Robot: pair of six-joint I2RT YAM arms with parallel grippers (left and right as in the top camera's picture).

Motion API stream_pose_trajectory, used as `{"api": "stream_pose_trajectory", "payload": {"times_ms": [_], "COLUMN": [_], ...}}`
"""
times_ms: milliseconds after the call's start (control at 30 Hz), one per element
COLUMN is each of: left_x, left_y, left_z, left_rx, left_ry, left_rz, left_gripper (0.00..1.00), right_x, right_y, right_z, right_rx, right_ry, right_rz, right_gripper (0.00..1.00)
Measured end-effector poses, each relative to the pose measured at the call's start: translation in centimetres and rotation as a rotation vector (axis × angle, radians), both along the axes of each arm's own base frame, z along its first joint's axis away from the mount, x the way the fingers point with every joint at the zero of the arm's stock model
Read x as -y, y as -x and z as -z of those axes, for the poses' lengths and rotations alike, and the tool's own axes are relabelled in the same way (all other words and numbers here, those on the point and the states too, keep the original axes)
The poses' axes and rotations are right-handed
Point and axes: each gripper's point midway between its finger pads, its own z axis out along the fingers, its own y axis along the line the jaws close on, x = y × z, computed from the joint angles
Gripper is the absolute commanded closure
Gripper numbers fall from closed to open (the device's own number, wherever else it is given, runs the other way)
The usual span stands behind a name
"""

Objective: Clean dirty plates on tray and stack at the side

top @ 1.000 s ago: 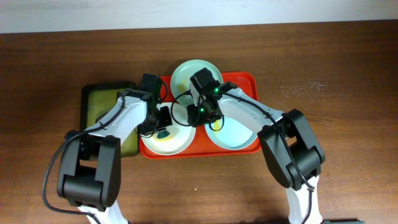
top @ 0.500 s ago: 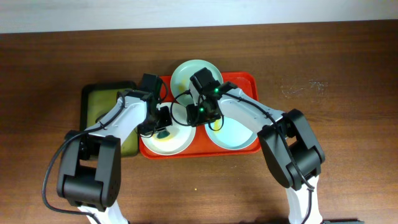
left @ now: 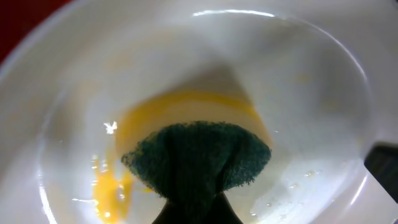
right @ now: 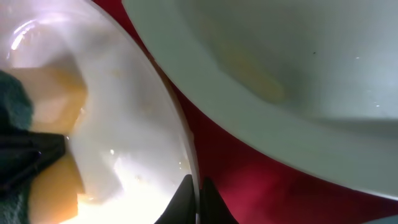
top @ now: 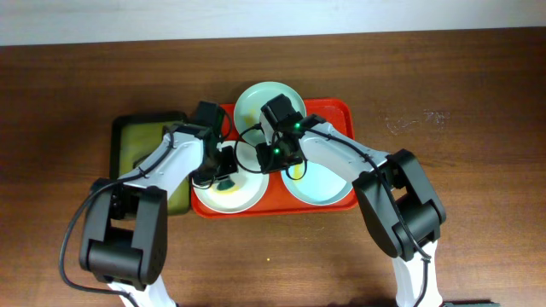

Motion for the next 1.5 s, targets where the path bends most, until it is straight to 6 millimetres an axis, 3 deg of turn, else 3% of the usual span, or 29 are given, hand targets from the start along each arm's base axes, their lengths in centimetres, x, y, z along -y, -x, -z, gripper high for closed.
{"api": "stream_pose_trajectory", "payload": {"times_ms": [200,367,500,733,933,1100,1133,1167,1200,1233,1367,1500], "left_x": [2.0,1.9,0.6,-3.5,-2.9,0.0,0.5,1.2,1.5,1.7,2.3,1.4], "left_y": [0.4,0.1,-0.6,-1.1,-1.1,-0.4,0.0,0.4,0.6,0.7,0.9,1.3], "left_z": [0.2,0.6,0.6,0.3,0.3,0.2,0.2,0.2,0.2,0.1,-0.1,-0.2], "left_rx": [0.007,0.019,0.045,0.068,0.025,-0.009,-0.023,-0.043,-0.049,-0.051,-0.053,-0.071], "left_ry": [-0.003,-0.066,-0.177,-0.397,-0.294,-0.126,-0.091,-0.048,-0.031,-0.019,-0.001,-0.042], "left_rz": [0.055,0.069,0.071,0.044,0.109,0.16,0.168,0.176,0.178,0.185,0.197,0.19], "left_gripper": [1.0,1.0,1.0,0.96,0.91,0.89,0.83,0.7,0.49,0.44,0.37,0.39], "right_x": [0.2,0.3,0.3,0.3,0.3,0.3,0.3,0.3,0.3,0.3,0.3,0.3], "right_y": [0.1,0.2,0.2,0.2,0.2,0.2,0.2,0.2,0.2,0.2,0.2,0.2], "right_z": [0.0,0.1,0.1,0.1,0.1,0.1,0.1,0.1,0.1,0.1,0.1,0.1], "right_rx": [-0.006,-0.01,-0.011,-0.01,-0.011,-0.01,-0.01,-0.011,-0.01,-0.011,-0.011,-0.011], "right_ry": [0.005,0.01,0.01,0.01,0.011,0.01,0.01,0.011,0.01,0.011,0.011,0.011], "right_rz": [0.001,0.002,0.003,0.003,0.003,0.003,0.003,0.003,0.003,0.003,0.003,0.003], "right_gripper": [0.96,0.96,0.96,0.96,0.96,0.96,0.96,0.96,0.96,0.96,0.96,0.96]}}
